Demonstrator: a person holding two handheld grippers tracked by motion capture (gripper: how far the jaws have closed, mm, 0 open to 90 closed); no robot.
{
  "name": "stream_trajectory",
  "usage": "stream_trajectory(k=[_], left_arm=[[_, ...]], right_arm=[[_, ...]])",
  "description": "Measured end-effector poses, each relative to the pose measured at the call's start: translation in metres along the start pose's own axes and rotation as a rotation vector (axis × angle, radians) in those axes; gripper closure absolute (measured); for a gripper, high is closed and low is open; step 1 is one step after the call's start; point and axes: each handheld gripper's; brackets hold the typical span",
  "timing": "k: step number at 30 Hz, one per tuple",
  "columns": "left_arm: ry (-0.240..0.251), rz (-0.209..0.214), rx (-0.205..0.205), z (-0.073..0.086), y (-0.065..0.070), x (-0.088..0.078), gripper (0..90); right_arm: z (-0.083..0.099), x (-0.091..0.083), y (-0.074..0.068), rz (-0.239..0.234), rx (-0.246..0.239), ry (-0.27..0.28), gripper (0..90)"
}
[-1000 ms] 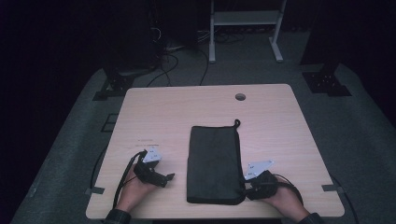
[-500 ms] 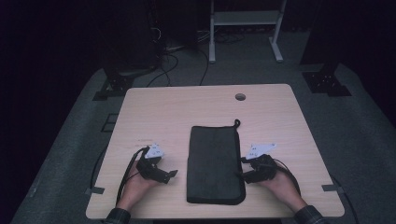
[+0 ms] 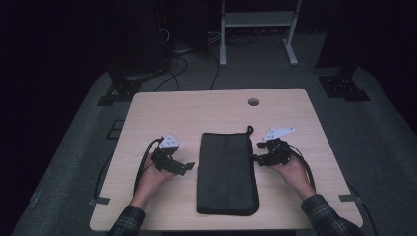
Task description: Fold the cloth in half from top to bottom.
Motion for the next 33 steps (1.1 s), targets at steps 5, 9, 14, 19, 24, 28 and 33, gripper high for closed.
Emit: stream_trajectory(k=[5, 9, 14, 19, 24, 28, 33], left_arm=[[0.010, 0.004, 0.017, -0.017, -0.011, 0.013, 7.1], [0.012, 0.008, 0.033, -0.028, -0.018, 0.027, 13.3], [0.016, -0.003, 0.037, -0.040, -0.029, 0.049, 20.3], [-0.001, -0.025, 0.020, -0.048, -0.039, 0.069, 23.2], [-0.043, -0.031, -0.001, -0.048, -0.047, 0.085, 24.7], [-0.075, -0.024, 0.002, -0.042, -0.048, 0.095, 24.9], [-0.103, -0.015, 0.018, -0.039, -0.045, 0.099, 26.6]], right_arm=[[-0.010, 0.012, 0.020, 0.033, 0.014, 0.002, 37.4], [-0.012, 0.021, 0.033, 0.053, 0.043, 0.012, 39.0], [-0.015, 0.038, 0.046, 0.069, 0.072, -0.002, 39.6], [-0.013, 0.059, 0.055, 0.081, 0.094, -0.025, 40.5], [-0.008, 0.075, 0.058, 0.076, 0.116, -0.048, 40.5], [-0.007, 0.077, 0.056, 0.080, 0.100, -0.044, 42.1], [-0.003, 0.074, 0.052, 0.073, 0.081, -0.024, 50.6]])
Point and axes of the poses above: each handheld gripper's, and its own axes: x roughly forward along the jaws, z roughly out of its underside, y roughly to its right, and after that the axes turned 9 degrees about y, right-handed
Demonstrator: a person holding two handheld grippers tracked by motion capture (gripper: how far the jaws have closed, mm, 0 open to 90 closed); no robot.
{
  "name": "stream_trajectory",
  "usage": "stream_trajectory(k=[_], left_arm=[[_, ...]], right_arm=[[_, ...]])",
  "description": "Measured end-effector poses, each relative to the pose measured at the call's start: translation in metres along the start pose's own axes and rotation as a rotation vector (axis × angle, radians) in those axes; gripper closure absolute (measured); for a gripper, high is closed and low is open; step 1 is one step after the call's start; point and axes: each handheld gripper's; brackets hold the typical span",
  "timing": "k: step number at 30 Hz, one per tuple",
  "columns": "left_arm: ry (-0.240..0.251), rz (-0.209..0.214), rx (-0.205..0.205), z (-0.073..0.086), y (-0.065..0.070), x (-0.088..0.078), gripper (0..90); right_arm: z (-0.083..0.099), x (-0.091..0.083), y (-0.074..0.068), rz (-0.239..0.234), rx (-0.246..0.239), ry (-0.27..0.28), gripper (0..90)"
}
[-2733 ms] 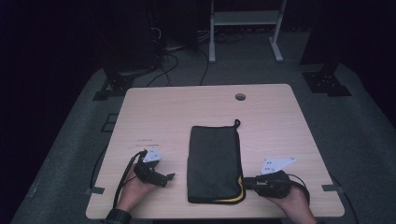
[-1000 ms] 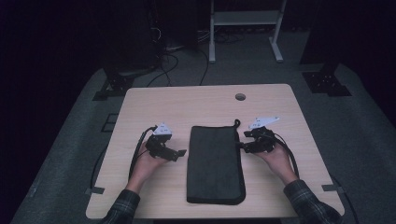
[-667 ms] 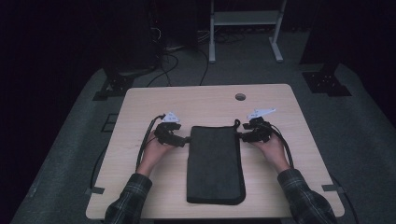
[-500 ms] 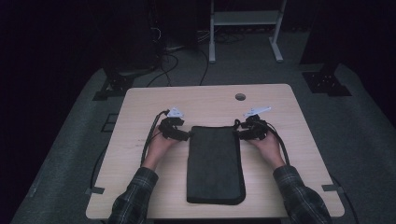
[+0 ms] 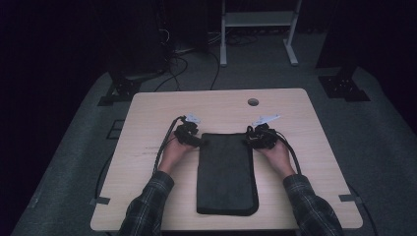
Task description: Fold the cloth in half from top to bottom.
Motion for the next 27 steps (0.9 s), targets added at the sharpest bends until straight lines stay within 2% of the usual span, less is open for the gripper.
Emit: stream_trajectory(k=[1, 6, 7, 10, 12, 16, 18, 19, 23, 27], left_arm=[[0.004, 0.007, 0.006, 0.000, 0.001, 0.000, 28.3], [-0.001, 0.051, 0.039, -0.002, 0.006, -0.001, 50.7], [-0.004, 0.060, 0.039, -0.002, 0.007, -0.002, 53.0], [-0.006, 0.101, 0.036, -0.003, 0.008, -0.002, 67.6], [-0.012, 0.109, 0.026, -0.003, 0.009, -0.002, 76.0], [-0.003, 0.090, 0.025, -0.004, 0.009, -0.004, 78.6], [0.018, 0.079, 0.028, -0.006, 0.008, -0.007, 78.8], [0.046, 0.068, 0.028, -0.008, 0.007, -0.010, 78.8], [0.107, 0.033, 0.049, -0.023, 0.005, -0.025, 78.8], [0.162, 0.006, 0.081, -0.040, 0.003, -0.044, 78.6]], right_arm=[[0.001, 0.000, 0.000, -0.006, 0.004, 0.007, 52.7], [0.001, -0.001, 0.000, -0.023, 0.032, 0.009, 63.0], [0.001, -0.001, 0.000, -0.027, 0.033, 0.010, 65.2], [0.001, -0.001, 0.002, -0.056, 0.056, 0.007, 74.1], [0.001, -0.001, 0.002, -0.064, 0.056, 0.003, 78.0], [-0.001, 0.000, 0.003, -0.067, 0.063, -0.004, 80.5], [-0.005, 0.000, 0.004, -0.054, 0.047, -0.005, 81.0], [-0.007, 0.000, 0.004, -0.048, 0.036, -0.003, 81.2], [-0.030, -0.007, 0.004, -0.018, 0.006, 0.049, 81.6], [-0.052, -0.018, 0.004, -0.014, -0.016, 0.107, 81.6]])
Point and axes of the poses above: each handheld gripper's, and its own axes: x roughly forward along the jaws, z roughly out of its underside, y roughly to its right, and after that the axes turned 9 degrees about y, right-handed
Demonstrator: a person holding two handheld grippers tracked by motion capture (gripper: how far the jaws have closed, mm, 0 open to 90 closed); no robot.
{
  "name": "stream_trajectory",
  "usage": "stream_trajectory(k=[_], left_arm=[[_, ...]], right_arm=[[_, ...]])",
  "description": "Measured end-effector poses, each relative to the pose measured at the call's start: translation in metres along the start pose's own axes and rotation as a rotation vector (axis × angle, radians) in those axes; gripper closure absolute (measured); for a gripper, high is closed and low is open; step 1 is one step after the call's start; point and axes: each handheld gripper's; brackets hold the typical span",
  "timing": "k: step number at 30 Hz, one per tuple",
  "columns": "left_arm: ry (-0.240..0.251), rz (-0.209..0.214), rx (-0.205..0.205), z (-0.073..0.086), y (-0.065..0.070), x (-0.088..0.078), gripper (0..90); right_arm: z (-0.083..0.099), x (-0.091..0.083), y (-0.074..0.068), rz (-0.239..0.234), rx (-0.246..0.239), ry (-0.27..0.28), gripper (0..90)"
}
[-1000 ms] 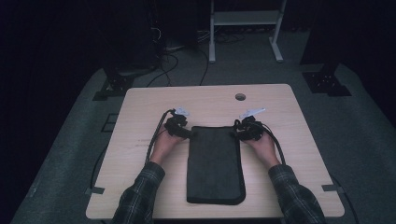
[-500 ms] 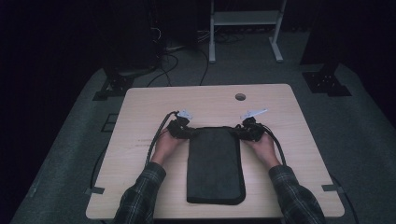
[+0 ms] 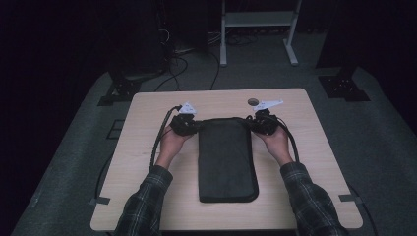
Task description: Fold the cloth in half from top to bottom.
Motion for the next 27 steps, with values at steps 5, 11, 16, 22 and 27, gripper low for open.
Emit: stream_trajectory(k=[5, 11, 16, 22, 27], left_arm=[[0.053, 0.032, 0.032, -0.007, 0.005, -0.018, 78.3], [0.081, 0.112, 0.061, 0.004, 0.025, -0.035, 78.4], [0.070, 0.165, 0.036, 0.015, 0.043, -0.045, 78.3], [0.050, 0.222, 0.012, 0.029, 0.064, -0.057, 78.3], [0.023, 0.253, 0.012, 0.039, 0.080, -0.064, 78.4]], right_arm=[[-0.013, -0.019, -0.004, -0.046, -0.016, 0.070, 81.7], [0.005, -0.038, -0.016, -0.122, -0.039, 0.085, 81.6], [0.020, -0.051, -0.029, -0.164, -0.061, 0.075, 81.6], [0.039, -0.066, -0.045, -0.210, -0.068, 0.062, 81.6], [0.051, -0.077, -0.057, -0.233, -0.083, 0.042, 81.5]])
Point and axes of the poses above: each handheld gripper's, and its own axes: x roughly forward along the jaws, z roughly out of its underside, y roughly to its right, and after that the axes turned 9 degrees about y, right-handed
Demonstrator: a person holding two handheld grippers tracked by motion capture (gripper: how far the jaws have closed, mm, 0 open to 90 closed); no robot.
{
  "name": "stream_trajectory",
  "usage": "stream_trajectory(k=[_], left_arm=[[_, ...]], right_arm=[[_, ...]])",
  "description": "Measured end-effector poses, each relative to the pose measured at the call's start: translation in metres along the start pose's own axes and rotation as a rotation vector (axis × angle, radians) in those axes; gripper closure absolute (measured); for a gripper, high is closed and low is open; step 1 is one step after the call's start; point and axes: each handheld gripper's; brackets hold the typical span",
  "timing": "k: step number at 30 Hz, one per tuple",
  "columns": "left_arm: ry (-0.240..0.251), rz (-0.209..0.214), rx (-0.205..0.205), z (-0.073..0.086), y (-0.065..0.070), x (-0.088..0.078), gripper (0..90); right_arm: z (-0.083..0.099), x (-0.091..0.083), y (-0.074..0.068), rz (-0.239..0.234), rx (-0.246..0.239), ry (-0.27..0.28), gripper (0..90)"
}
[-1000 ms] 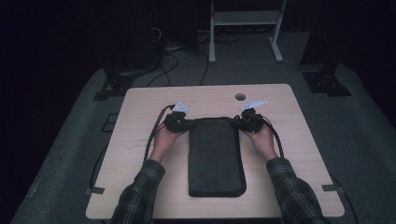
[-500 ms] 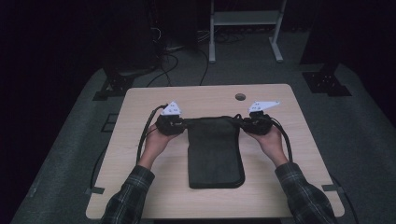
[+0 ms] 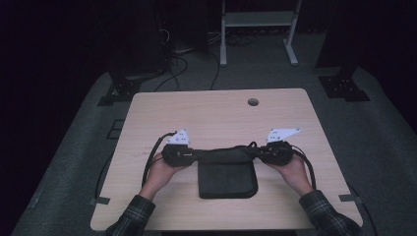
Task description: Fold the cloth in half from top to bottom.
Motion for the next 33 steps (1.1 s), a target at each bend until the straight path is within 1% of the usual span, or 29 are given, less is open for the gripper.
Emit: stream_trajectory(k=[4, 6, 10, 12, 13, 14, 16, 17, 18, 19, 21, 22, 23, 25, 26, 28, 29, 30, 31, 33], left_arm=[[-0.042, 0.017, 0.000, 0.009, 0.010, 0.001, 78.3], [-0.055, 0.028, -0.007, 0.014, 0.014, 0.001, 78.3], [-0.080, 0.050, -0.018, 0.022, 0.022, 0.002, 78.3], [-0.103, 0.062, -0.032, 0.029, 0.026, 0.004, 78.1], [-0.121, 0.065, -0.031, 0.032, 0.027, 0.006, 77.7], [-0.137, 0.067, -0.030, 0.036, 0.029, 0.008, 76.9], [-0.147, 0.070, -0.032, 0.039, 0.031, 0.010, 74.7], [-0.150, 0.065, -0.031, 0.039, 0.032, 0.008, 73.0], [-0.144, 0.061, -0.035, 0.038, 0.032, 0.006, 68.6], [-0.137, 0.065, -0.039, 0.037, 0.032, 0.002, 64.4], [-0.104, 0.057, -0.046, 0.034, 0.033, -0.007, 61.7], [-0.089, 0.058, -0.048, 0.033, 0.034, -0.010, 60.1], [-0.065, 0.061, -0.050, 0.030, 0.033, -0.016, 59.9], [-0.023, 0.043, -0.050, 0.025, 0.032, -0.026, 59.9], [-0.012, 0.036, -0.046, 0.024, 0.031, -0.028, 60.1], [0.007, 0.020, -0.045, 0.021, 0.028, -0.030, 61.9], [0.014, 0.006, -0.048, 0.019, 0.023, -0.028, 63.1], [0.014, 0.000, -0.049, 0.018, 0.021, -0.026, 64.6], [0.012, -0.004, -0.052, 0.017, 0.018, -0.023, 65.7], [0.004, -0.012, -0.056, 0.017, 0.013, -0.014, 67.3]], right_arm=[[0.010, -0.002, -0.011, -0.020, -0.006, -0.027, 81.5], [0.014, -0.003, -0.017, -0.029, -0.012, -0.048, 81.4], [0.021, -0.005, -0.026, -0.042, -0.030, -0.072, 81.4], [0.025, -0.006, -0.030, -0.050, -0.032, -0.082, 81.2], [0.027, -0.005, -0.031, -0.055, -0.024, -0.097, 80.9], [0.030, -0.003, -0.032, -0.059, -0.022, -0.110, 80.0], [0.036, 0.000, -0.033, -0.062, -0.010, -0.144, 75.9], [0.037, -0.001, -0.033, -0.061, -0.004, -0.143, 73.2], [0.037, -0.003, -0.033, -0.065, 0.010, -0.139, 65.3], [0.035, -0.005, -0.033, -0.070, 0.022, -0.135, 61.8], [0.031, -0.015, -0.034, -0.077, 0.034, -0.104, 60.7], [0.028, -0.023, -0.035, -0.072, 0.038, -0.078, 60.8], [0.026, -0.028, -0.035, -0.072, 0.038, -0.063, 61.3], [0.023, -0.043, -0.035, -0.064, 0.042, -0.019, 62.8], [0.021, -0.051, -0.034, -0.051, 0.037, 0.002, 65.3], [0.020, -0.057, -0.030, -0.025, 0.035, 0.021, 68.9], [0.020, -0.058, -0.027, -0.015, 0.039, 0.021, 70.8], [0.019, -0.055, -0.021, 0.004, 0.040, 0.020, 73.1], [0.019, -0.053, -0.018, 0.012, 0.045, 0.016, 74.7], [0.020, -0.043, -0.009, 0.015, 0.060, 0.003, 76.8]])
Point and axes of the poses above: each handheld gripper's, and its own axes: x roughly forward along the jaws, z roughly out of its underside, y roughly to its right, and after that the axes turned 9 degrees about y, right-handed
